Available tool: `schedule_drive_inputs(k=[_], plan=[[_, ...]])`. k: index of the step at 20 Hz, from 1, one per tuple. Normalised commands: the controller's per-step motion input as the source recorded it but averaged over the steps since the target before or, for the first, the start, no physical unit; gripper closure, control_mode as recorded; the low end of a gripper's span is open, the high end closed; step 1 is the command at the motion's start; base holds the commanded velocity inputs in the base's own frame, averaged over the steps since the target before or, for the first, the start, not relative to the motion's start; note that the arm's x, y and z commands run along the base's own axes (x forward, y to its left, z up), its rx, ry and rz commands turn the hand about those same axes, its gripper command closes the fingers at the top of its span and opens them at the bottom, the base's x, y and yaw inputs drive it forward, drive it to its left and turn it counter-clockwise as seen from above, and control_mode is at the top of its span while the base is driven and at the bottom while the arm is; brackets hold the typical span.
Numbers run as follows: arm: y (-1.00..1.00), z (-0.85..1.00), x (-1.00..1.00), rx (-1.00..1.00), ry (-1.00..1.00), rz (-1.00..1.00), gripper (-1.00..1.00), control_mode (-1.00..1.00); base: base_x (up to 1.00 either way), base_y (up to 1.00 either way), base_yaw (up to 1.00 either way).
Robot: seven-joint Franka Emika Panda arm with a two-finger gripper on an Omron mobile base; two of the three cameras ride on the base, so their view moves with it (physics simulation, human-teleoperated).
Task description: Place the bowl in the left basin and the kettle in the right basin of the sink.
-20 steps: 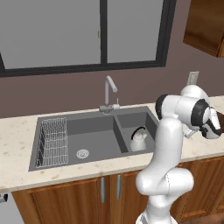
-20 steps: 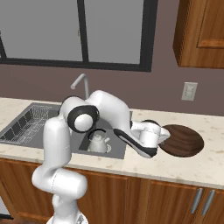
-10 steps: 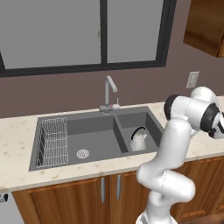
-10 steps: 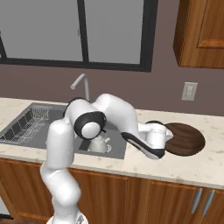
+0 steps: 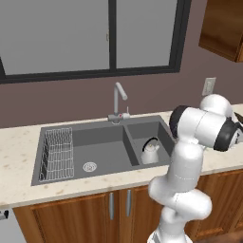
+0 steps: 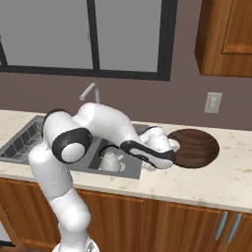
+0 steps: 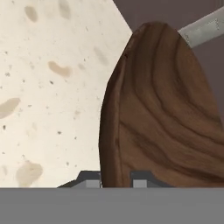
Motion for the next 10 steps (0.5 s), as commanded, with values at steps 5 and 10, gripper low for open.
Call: schedule_drive_inputs(k=[5,10], plan=[[0.81,0.41,-0.30,-0.08,-0.01,0.08,1.00,-1.00,0.00,0.00,0.00],[0.66,0.55,-0.05,0.00,0.00,0.12,1.00,-1.00,0.00,0.00,0.00]])
